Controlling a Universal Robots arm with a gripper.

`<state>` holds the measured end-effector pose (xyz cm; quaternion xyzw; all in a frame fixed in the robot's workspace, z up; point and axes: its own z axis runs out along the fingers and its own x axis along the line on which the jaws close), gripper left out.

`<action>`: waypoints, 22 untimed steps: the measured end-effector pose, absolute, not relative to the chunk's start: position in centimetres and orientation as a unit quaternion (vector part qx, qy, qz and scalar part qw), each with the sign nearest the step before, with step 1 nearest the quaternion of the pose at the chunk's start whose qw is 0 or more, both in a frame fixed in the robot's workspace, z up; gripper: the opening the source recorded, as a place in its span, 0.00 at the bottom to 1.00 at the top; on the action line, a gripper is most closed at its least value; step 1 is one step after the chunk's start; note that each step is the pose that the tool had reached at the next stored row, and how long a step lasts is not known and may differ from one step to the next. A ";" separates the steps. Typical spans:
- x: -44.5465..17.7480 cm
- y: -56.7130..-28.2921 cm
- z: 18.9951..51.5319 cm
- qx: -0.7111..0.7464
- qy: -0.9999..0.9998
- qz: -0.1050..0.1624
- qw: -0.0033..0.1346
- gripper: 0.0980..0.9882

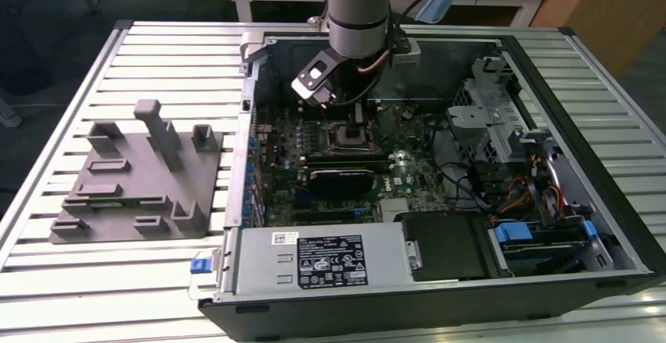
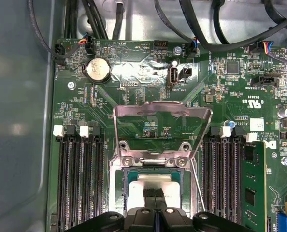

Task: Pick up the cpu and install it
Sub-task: 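Place the cpu into insertion slot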

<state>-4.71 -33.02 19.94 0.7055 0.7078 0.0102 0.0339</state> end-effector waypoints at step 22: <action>-4.7 -33.0 20.7 0.706 0.708 0.010 0.034 0.01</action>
